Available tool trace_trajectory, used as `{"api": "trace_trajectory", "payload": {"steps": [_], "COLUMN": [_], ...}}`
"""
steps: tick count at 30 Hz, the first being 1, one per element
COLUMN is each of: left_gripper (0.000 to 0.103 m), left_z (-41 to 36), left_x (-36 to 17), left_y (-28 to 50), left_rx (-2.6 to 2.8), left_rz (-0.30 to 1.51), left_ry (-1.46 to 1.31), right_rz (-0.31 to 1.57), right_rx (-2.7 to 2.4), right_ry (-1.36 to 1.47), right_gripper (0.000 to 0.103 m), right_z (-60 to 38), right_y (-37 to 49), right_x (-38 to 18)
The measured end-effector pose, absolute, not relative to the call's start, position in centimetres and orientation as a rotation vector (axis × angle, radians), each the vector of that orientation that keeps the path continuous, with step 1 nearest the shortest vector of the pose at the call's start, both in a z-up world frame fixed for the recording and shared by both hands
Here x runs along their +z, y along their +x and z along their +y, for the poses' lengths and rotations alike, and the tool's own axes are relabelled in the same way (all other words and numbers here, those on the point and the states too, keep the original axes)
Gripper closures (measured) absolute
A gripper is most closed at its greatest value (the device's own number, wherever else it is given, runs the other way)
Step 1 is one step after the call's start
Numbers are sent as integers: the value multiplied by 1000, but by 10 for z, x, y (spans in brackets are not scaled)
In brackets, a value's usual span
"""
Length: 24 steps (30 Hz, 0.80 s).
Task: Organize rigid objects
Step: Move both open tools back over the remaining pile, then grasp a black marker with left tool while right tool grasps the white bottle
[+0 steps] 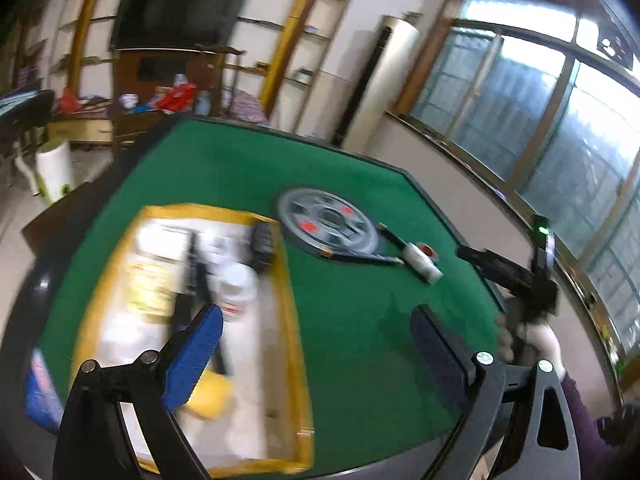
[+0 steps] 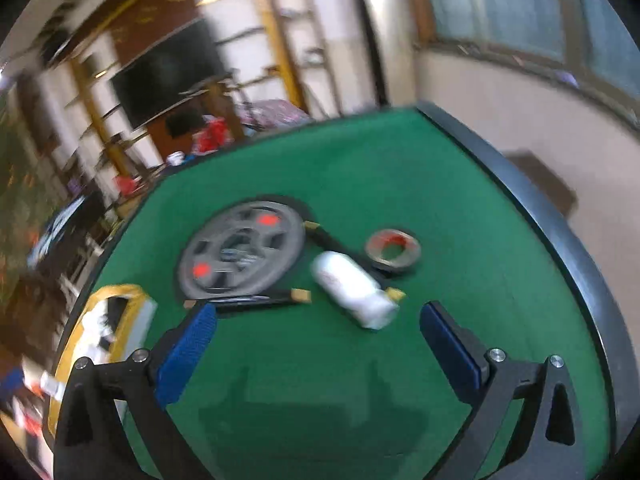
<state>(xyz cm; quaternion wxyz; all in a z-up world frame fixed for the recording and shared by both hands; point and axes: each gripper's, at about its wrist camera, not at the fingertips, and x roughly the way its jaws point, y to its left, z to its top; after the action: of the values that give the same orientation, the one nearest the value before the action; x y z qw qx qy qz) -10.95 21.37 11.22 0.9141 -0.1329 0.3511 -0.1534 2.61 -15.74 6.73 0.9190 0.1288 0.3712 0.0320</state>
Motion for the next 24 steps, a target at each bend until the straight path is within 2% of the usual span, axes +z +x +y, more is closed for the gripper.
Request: {"api": "trace_trajectory", "payload": {"steps": [5, 7, 9, 10, 16, 17, 18, 20, 24], "left_gripper": [7, 7, 7, 7, 7, 7, 7, 7, 7], "left_z": [161, 144, 134, 127, 90, 83, 74, 50, 6], "left_x": [99, 99, 102, 105, 115, 115, 113, 105, 75], "left_y": [-98, -93, -88, -84, -50, -42, -34, -12, 32], "left_rx": [-375, -381, -372, -364, -321, -327, -335, -358, -385], "left_rz": [794, 805, 802, 799, 774, 770, 767, 774, 792], "left_ry": [-185, -141, -105, -85, 49, 77, 108, 194, 390], "right_rz": [826, 841, 863, 873, 867, 868, 870, 857, 856], "right_rx": [21, 34, 66, 82, 107, 116, 130, 159, 170], "right_ry": [252, 228, 233, 239, 199, 194, 189, 160, 137], "right_gripper": [4, 20, 32, 35, 36, 39, 52, 63, 67], "right_z": [-189, -186, -184, -185, -166, -163, -163, -158, -156], "right_y": [46, 54, 67, 74, 104, 107, 107, 104, 92], "right_x": [36, 29, 20, 17, 8, 6, 4, 4, 3]}}
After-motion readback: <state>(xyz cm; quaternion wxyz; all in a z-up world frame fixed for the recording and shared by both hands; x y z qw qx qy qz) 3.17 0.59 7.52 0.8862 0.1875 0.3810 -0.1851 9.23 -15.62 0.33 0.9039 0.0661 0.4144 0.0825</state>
